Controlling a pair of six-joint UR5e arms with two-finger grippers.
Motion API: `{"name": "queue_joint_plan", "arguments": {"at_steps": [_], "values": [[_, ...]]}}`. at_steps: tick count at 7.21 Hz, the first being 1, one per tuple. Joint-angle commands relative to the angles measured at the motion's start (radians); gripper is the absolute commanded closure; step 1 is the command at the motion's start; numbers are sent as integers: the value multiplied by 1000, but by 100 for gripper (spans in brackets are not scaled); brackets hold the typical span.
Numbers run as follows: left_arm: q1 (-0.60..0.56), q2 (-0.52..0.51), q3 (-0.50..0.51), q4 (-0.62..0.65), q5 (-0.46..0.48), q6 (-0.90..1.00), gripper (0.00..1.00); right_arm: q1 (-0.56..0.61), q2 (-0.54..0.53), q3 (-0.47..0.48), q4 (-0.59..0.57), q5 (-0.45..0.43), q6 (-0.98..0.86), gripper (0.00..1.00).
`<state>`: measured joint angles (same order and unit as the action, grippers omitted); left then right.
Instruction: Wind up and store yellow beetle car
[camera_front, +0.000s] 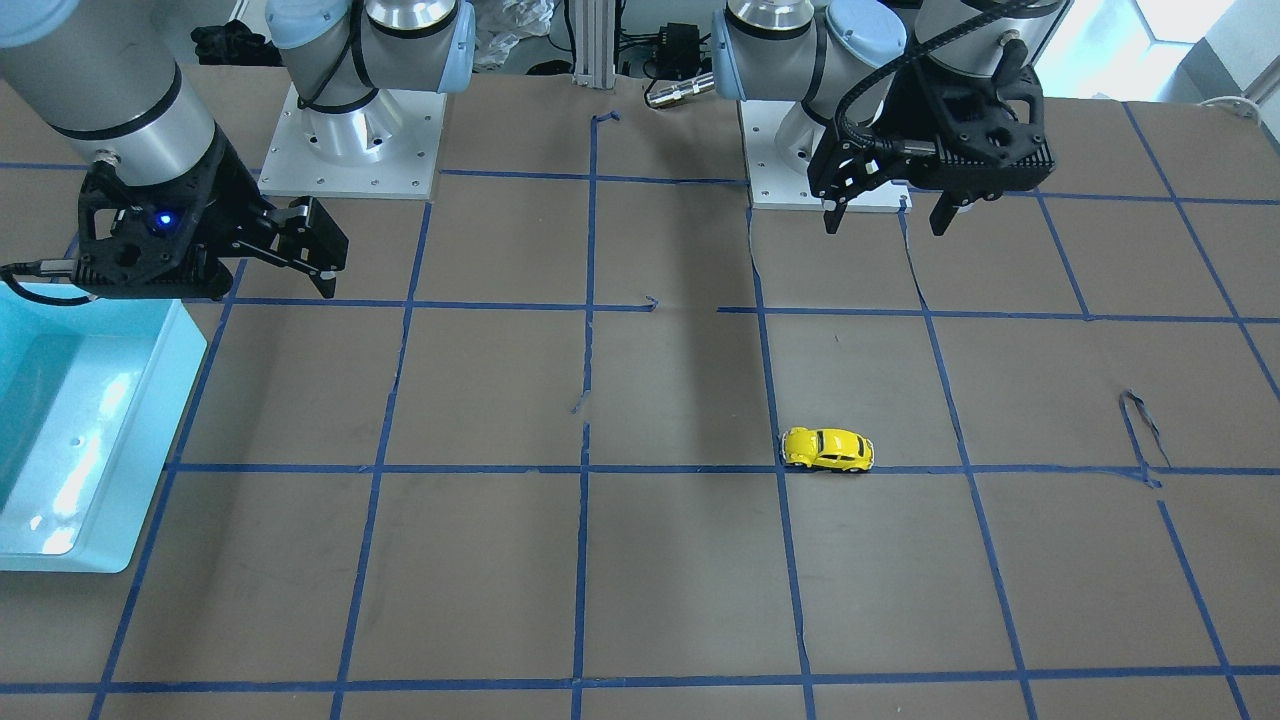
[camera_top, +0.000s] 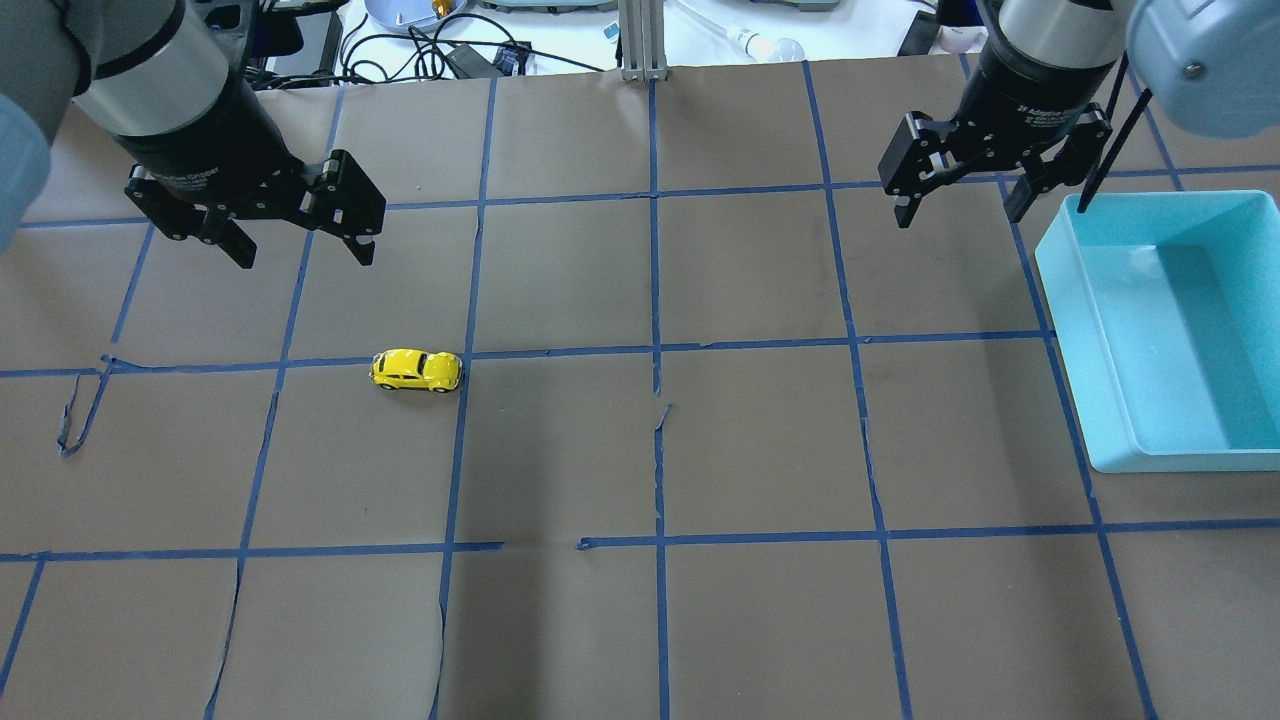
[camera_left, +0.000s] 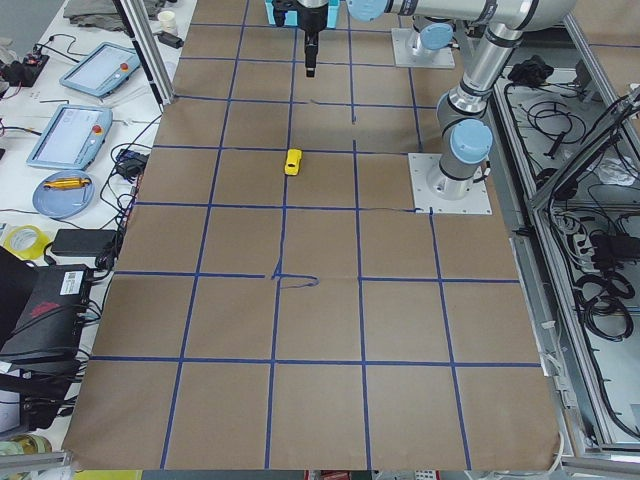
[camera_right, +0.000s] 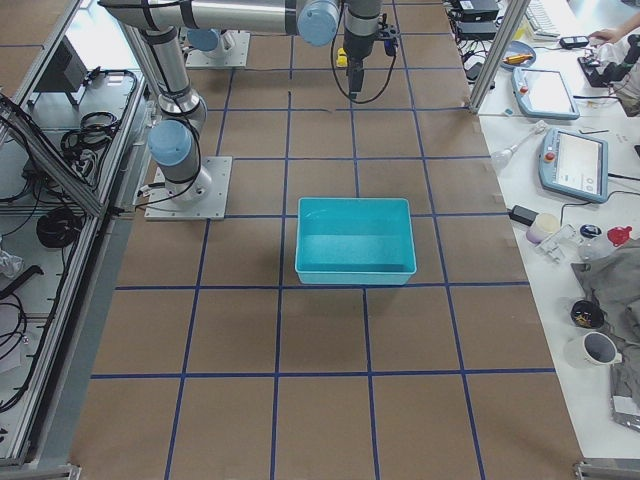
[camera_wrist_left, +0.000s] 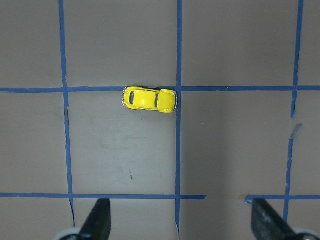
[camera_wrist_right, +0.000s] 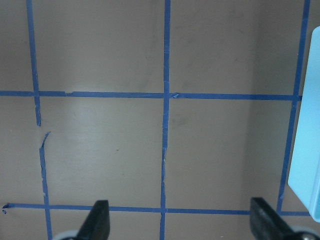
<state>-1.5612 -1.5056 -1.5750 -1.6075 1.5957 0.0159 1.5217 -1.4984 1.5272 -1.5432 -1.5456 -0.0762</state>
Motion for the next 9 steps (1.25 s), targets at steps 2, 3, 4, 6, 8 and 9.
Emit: {"name": "queue_joint_plan", "arguments": {"at_steps": [2, 3, 4, 6, 8, 9], "values": [[0, -1, 1, 17, 0, 1, 0, 3, -12, 10, 0, -2, 15, 0], [0, -1, -2, 20, 0, 3, 0, 5, -14, 8, -2, 4, 13, 0], [0, -1, -3, 26, 0, 3, 0, 14, -16, 8, -3, 4, 12, 0], [0, -2, -8, 49, -3, -1, 0, 14, -14, 11, -2, 4, 12, 0], [3, -2, -10, 66, -55, 6, 0, 15, -16, 7, -2, 4, 12, 0], [3, -2, -11, 67, -56, 6, 0, 15, -16, 4, -2, 4, 12, 0]]}}
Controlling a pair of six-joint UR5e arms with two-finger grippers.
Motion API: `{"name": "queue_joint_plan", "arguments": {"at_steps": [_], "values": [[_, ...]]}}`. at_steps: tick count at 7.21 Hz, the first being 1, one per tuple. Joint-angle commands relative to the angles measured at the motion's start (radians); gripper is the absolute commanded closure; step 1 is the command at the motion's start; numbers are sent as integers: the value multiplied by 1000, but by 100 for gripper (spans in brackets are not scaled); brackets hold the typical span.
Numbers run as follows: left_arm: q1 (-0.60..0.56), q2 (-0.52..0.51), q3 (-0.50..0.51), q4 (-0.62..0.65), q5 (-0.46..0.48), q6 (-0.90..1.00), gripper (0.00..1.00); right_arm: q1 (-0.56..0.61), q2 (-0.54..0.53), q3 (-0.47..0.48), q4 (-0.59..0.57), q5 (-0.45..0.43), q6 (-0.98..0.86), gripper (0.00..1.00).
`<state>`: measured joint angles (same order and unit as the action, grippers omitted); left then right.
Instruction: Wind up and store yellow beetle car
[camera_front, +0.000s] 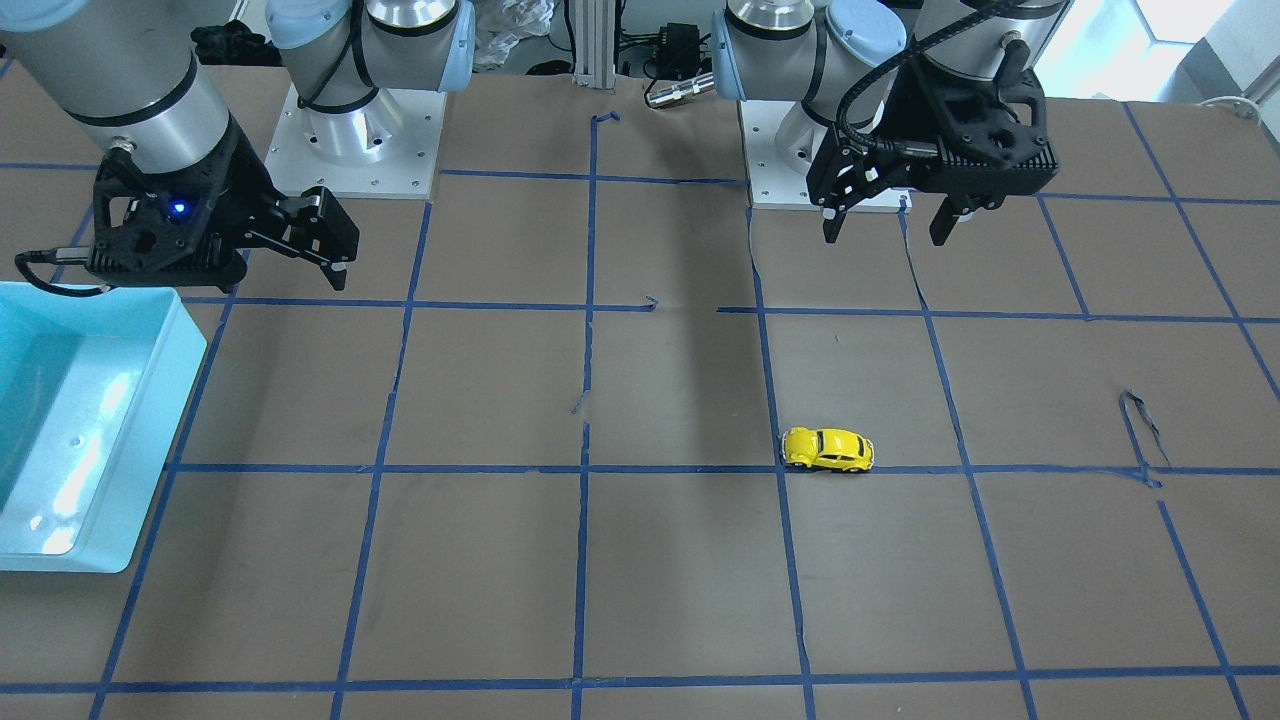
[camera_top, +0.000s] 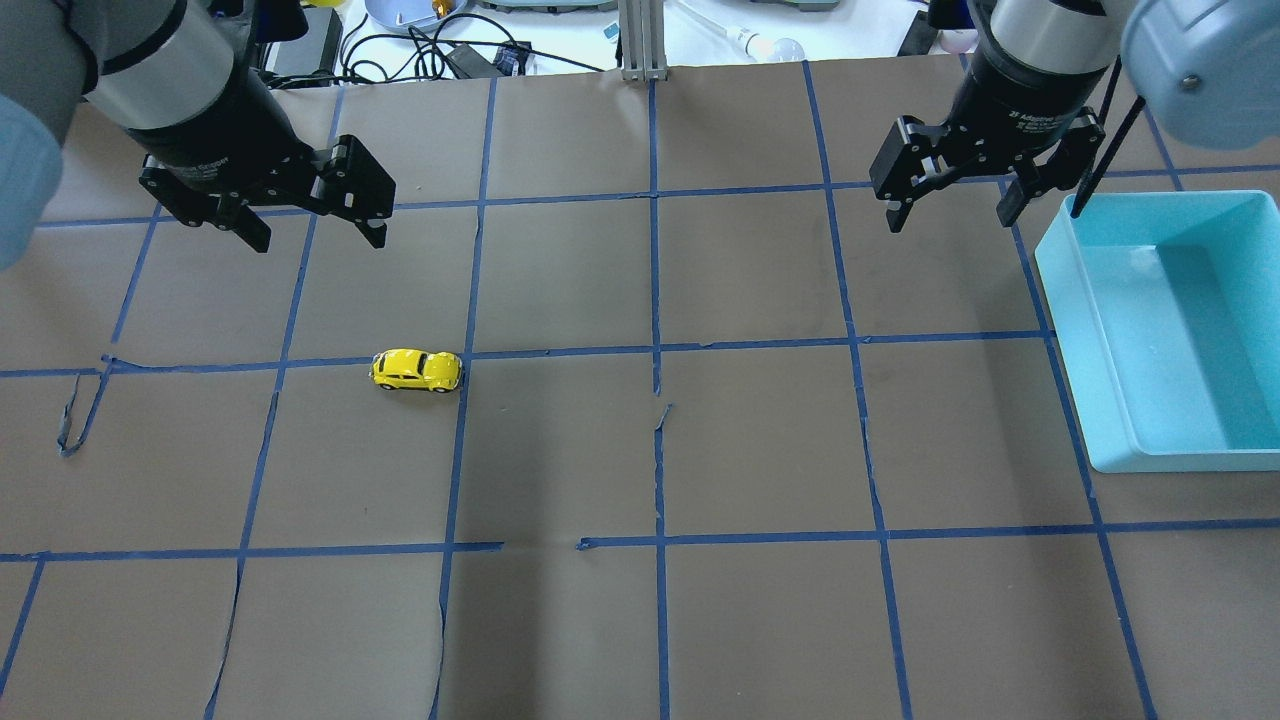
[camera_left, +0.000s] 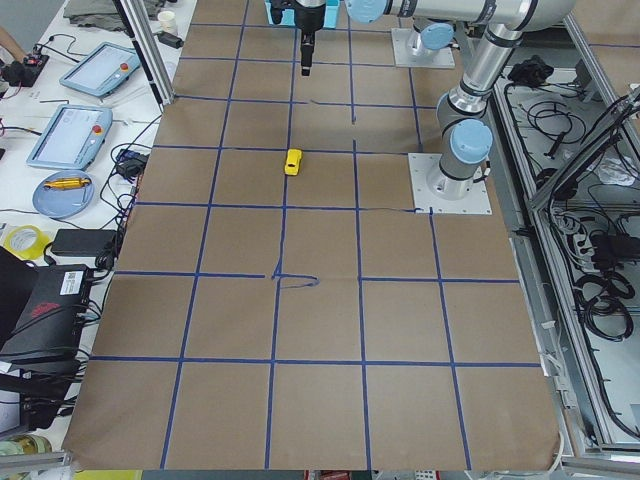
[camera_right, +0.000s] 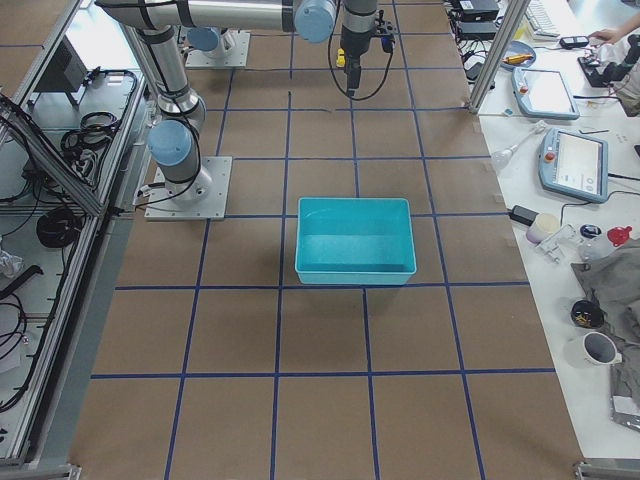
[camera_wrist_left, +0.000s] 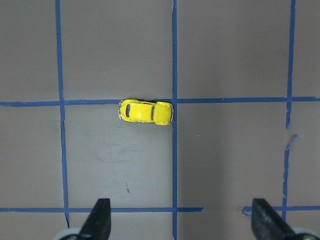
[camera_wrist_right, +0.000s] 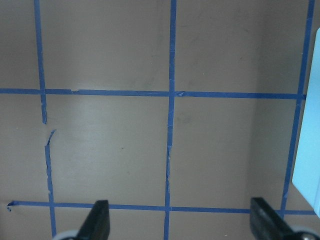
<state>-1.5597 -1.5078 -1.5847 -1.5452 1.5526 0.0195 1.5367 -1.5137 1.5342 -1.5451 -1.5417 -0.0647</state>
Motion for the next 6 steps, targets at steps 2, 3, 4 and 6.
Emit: {"name": "queue_joint_plan", "arguments": {"at_steps": [2, 3, 4, 6], "values": [[1, -2, -1, 5, -11, 4, 0, 0, -3, -3, 0, 0, -10, 0], [1, 0, -1, 5, -11, 4, 0, 0, -5, -2, 0, 0, -4, 0], [1, 0, -3, 5, -12, 2, 0, 0, -5, 0, 0, 0, -6, 0], [1, -2, -3, 5, -9, 4, 0, 0, -5, 0, 0, -2, -6, 0]]}}
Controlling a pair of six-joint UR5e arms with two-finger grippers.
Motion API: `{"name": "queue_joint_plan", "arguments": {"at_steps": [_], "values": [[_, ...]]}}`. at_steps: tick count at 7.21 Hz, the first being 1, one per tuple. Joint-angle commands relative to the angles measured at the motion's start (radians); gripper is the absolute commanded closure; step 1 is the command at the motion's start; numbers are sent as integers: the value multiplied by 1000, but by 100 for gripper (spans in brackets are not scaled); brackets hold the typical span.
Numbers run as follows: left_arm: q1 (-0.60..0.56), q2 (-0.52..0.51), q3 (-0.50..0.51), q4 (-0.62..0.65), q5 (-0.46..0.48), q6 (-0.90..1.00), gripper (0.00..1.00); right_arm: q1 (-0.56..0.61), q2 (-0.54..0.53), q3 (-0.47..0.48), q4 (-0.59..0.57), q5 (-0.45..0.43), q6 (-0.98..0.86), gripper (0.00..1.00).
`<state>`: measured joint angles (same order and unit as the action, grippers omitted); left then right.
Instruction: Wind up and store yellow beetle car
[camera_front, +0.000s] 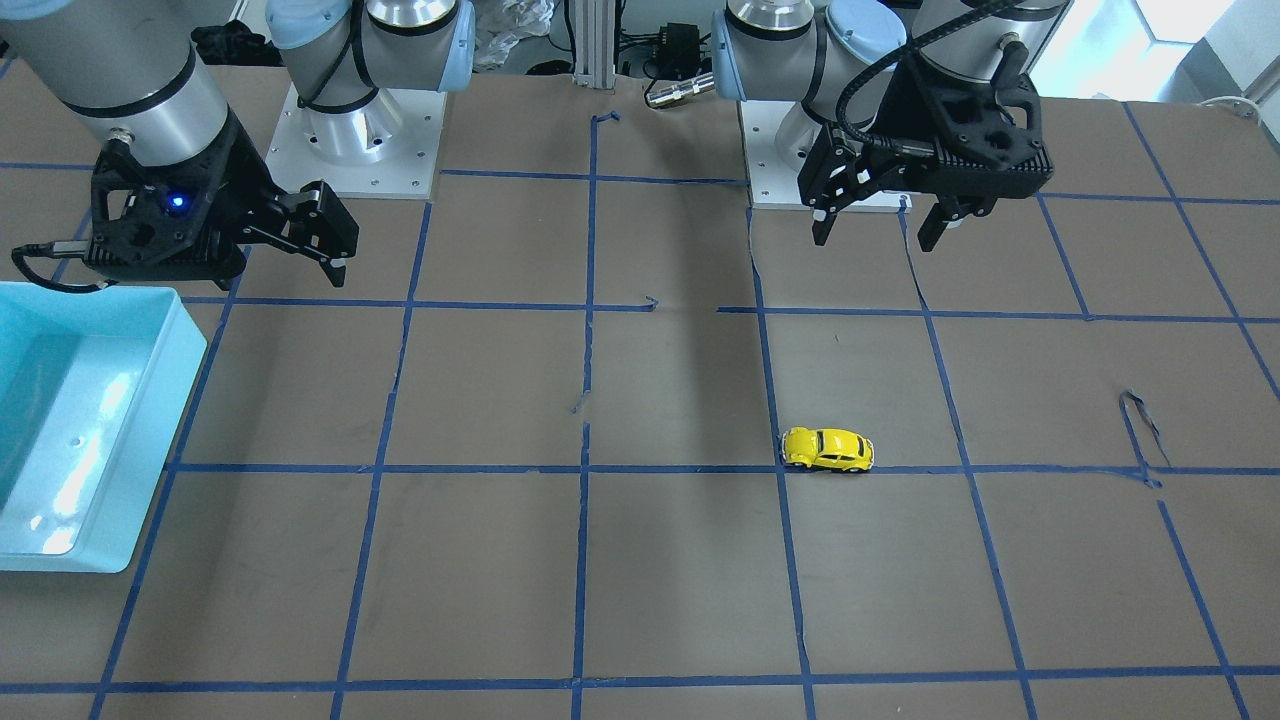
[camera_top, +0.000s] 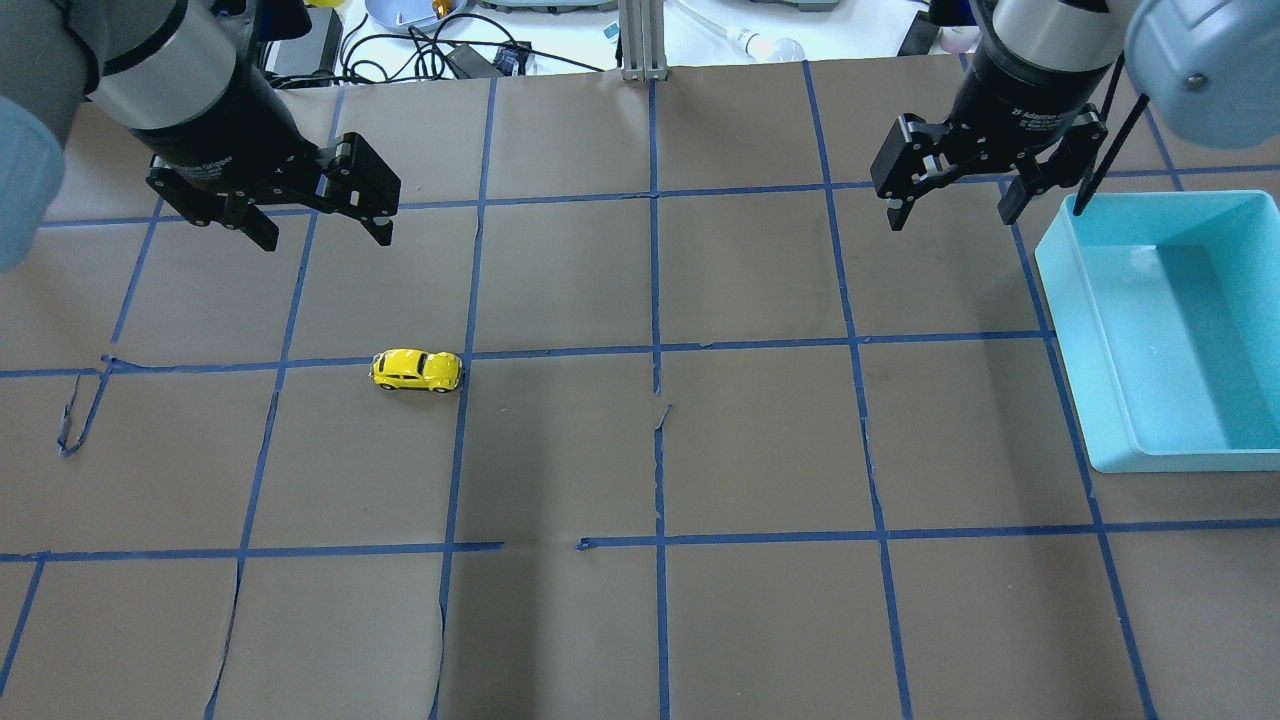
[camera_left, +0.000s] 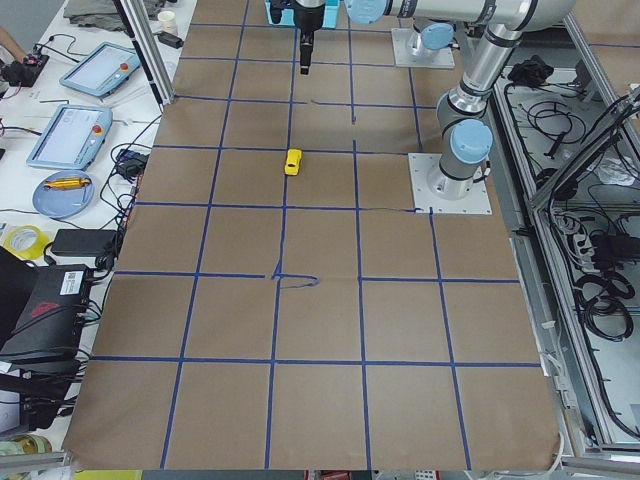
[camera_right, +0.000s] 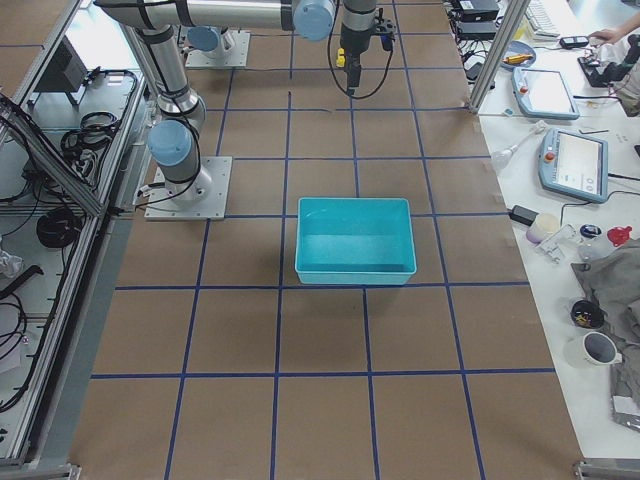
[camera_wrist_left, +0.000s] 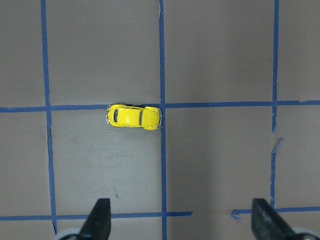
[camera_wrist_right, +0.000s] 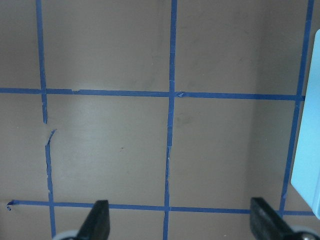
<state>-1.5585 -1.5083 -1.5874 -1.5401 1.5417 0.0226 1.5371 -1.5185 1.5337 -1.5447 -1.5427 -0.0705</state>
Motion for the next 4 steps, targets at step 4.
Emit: {"name": "queue_joint_plan", "arguments": {"at_steps": [4], "values": [[2, 0, 0, 0, 1, 14, 0, 0, 0, 2, 2, -4, 8, 0]]}}
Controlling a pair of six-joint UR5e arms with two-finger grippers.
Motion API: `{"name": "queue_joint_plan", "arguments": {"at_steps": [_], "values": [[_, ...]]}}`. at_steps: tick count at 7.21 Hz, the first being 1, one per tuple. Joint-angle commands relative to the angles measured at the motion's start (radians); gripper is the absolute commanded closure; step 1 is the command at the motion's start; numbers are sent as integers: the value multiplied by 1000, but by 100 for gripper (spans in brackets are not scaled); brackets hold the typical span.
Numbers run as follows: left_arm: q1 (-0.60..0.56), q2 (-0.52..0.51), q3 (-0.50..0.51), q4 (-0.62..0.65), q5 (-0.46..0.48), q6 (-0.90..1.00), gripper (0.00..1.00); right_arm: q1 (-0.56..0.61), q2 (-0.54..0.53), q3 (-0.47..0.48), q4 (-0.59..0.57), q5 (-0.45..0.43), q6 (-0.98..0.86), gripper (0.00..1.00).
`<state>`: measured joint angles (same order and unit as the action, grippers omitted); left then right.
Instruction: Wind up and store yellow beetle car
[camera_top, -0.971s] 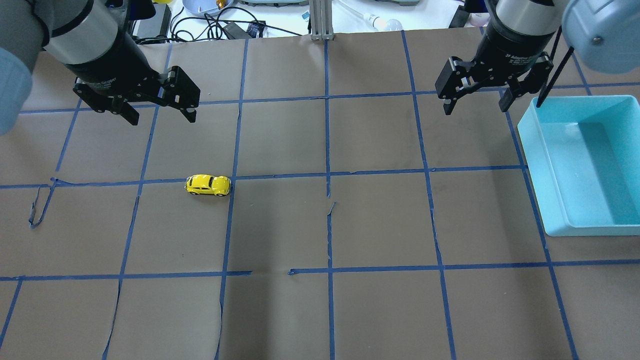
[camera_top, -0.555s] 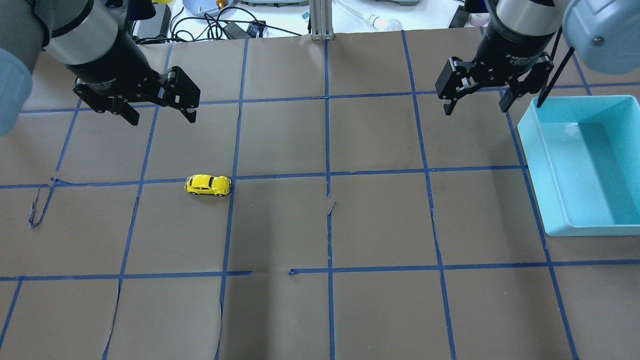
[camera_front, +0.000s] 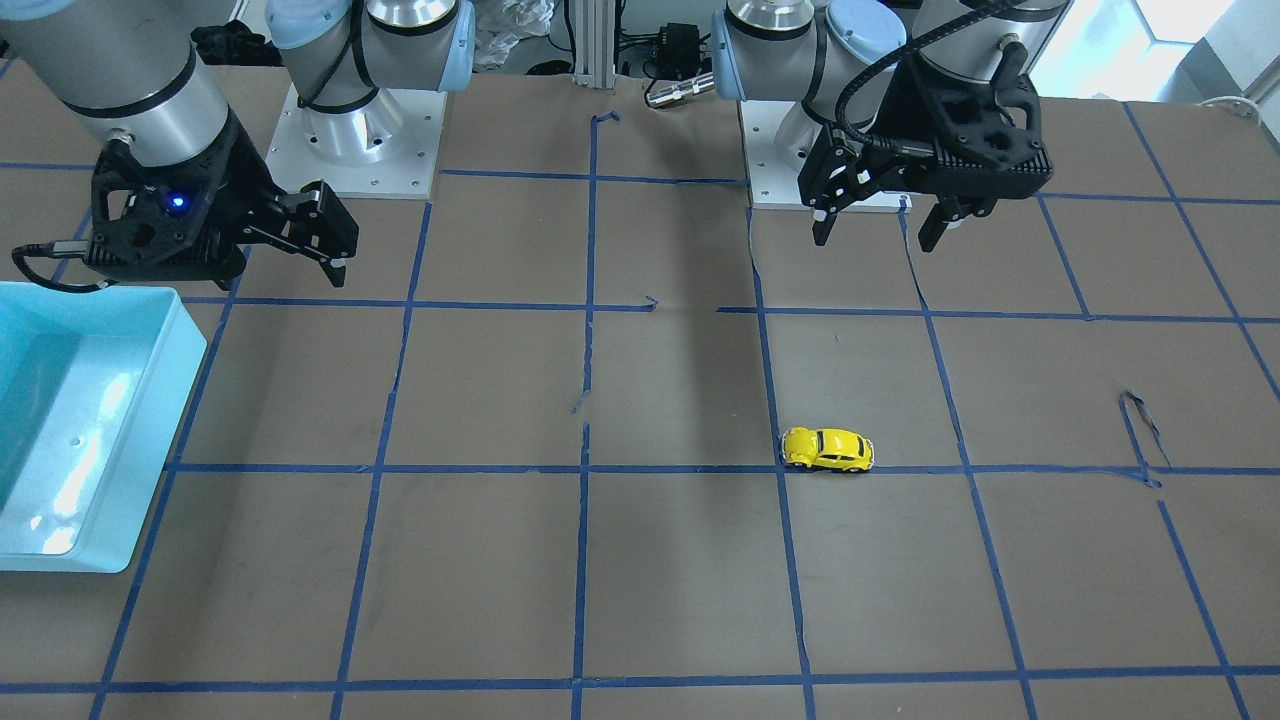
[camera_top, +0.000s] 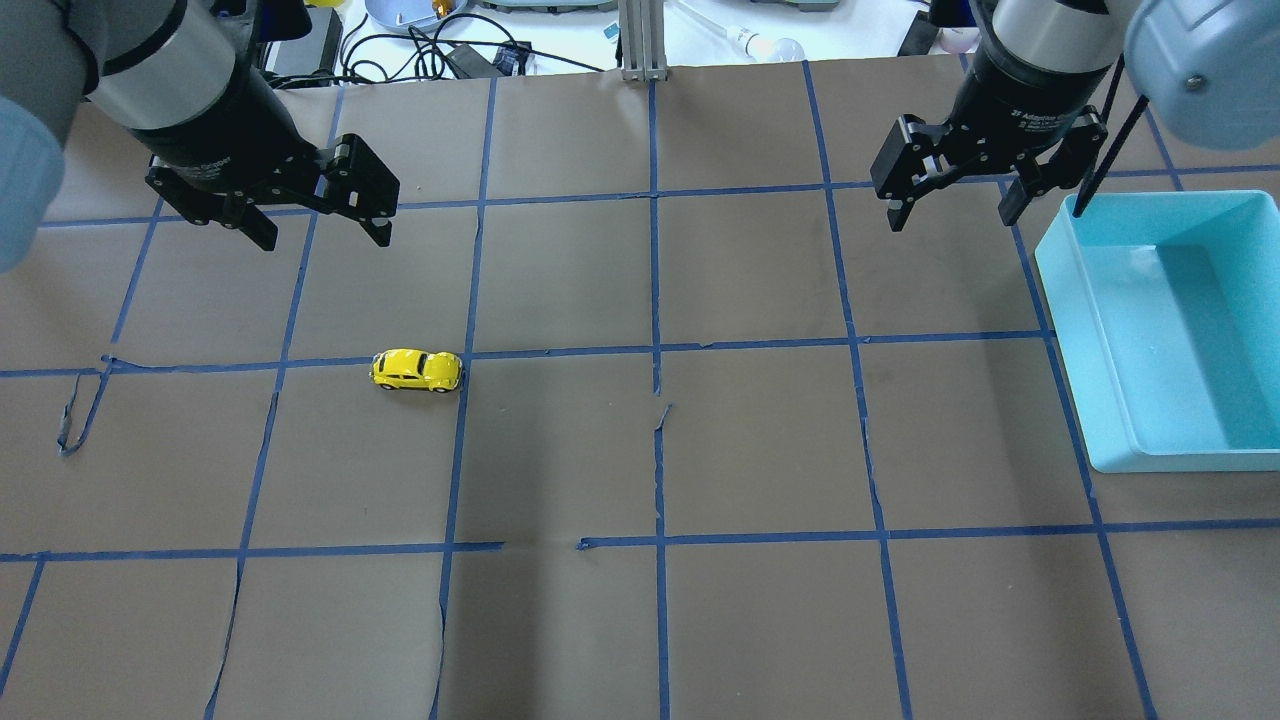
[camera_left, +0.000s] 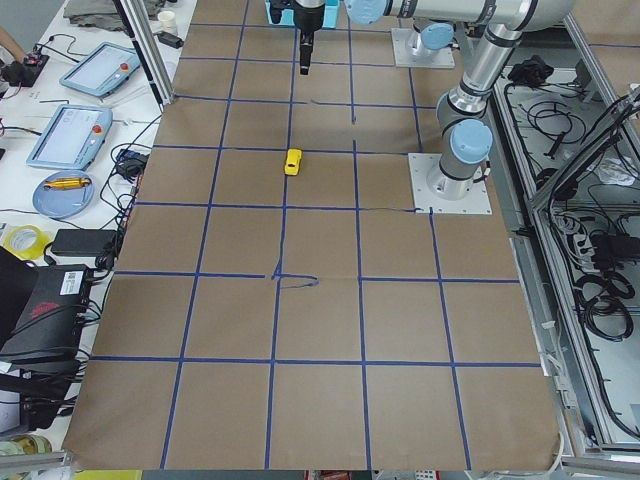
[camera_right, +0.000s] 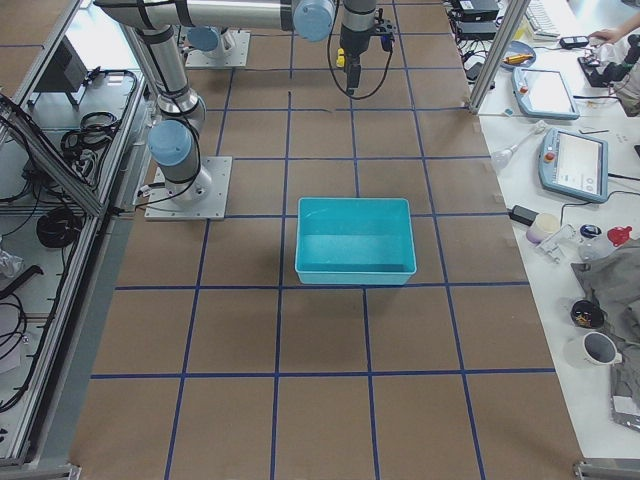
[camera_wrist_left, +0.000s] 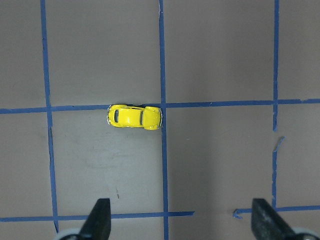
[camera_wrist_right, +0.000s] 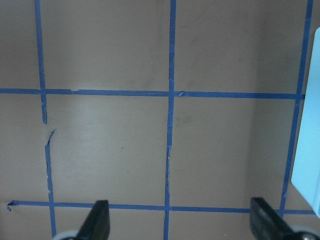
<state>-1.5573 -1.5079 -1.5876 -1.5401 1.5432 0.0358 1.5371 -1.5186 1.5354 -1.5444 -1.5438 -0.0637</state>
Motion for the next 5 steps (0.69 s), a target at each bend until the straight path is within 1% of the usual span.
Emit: {"name": "queue_joint_plan", "arguments": {"at_steps": [1, 2, 3, 4, 5], "values": [[0, 0, 0, 0, -3, 0, 0, 0, 0, 0, 0, 2, 1, 0], [3, 2, 1, 0, 3, 106, 0, 0, 0, 0, 0, 2, -1, 0], [9, 2, -5, -2, 6, 265, 0, 0, 0, 0, 0, -1, 1, 0], [14, -8, -24, 2, 6, 435, 0, 0, 0, 2, 0, -1, 1, 0], [14, -15, -58, 33, 0, 657, 0, 0, 0, 2, 0, 1, 1, 0]]}}
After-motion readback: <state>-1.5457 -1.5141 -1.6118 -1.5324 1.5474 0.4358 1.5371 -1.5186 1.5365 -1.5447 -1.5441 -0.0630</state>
